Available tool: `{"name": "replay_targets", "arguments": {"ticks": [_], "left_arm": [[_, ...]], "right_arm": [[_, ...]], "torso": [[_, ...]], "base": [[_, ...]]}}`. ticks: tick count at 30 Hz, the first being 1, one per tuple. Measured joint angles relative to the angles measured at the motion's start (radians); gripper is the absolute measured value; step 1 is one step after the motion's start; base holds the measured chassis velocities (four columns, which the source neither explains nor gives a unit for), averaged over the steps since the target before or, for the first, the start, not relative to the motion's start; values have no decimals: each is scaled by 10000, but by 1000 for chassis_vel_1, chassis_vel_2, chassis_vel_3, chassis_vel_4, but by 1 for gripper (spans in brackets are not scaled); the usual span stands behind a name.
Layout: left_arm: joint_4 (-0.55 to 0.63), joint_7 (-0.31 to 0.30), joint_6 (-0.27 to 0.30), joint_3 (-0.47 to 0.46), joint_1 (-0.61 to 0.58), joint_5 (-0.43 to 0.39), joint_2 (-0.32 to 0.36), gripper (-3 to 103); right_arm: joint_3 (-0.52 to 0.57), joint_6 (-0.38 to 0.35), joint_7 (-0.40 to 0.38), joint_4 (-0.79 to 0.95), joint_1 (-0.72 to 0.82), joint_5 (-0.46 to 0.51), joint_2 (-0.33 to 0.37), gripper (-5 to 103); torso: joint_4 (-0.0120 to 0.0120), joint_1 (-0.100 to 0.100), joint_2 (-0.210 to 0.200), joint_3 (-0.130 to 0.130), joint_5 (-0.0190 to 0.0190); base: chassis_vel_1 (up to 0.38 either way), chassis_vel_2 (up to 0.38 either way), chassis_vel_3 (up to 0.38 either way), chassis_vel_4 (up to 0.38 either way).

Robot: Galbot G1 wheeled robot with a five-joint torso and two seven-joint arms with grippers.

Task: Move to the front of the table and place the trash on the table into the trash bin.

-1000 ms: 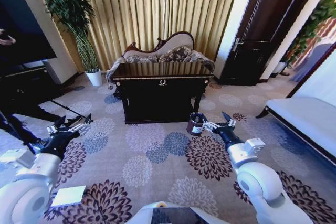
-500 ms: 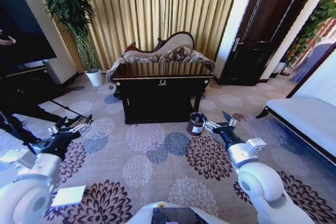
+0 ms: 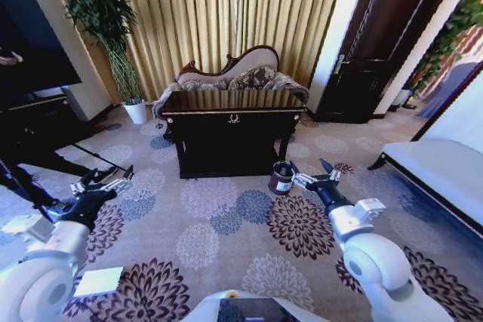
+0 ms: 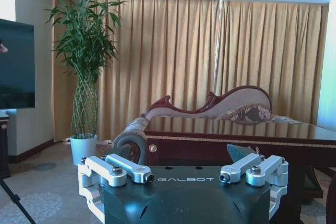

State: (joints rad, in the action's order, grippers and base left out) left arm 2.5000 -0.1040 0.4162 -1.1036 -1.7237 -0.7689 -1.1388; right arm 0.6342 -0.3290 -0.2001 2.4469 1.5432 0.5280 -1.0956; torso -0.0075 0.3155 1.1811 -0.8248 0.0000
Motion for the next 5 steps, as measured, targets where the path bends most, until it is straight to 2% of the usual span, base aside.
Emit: {"name": "replay_targets", "arguments": {"ticks": [5], "left_arm": [[0, -1, -3, -6, -18, 7, 0, 100]], "right_arm": [[2, -13, -7, 4, -31, 18, -8, 100]], "torso": [[0, 1, 0, 0, 0]], "base": [[0, 0, 0, 0]]}}
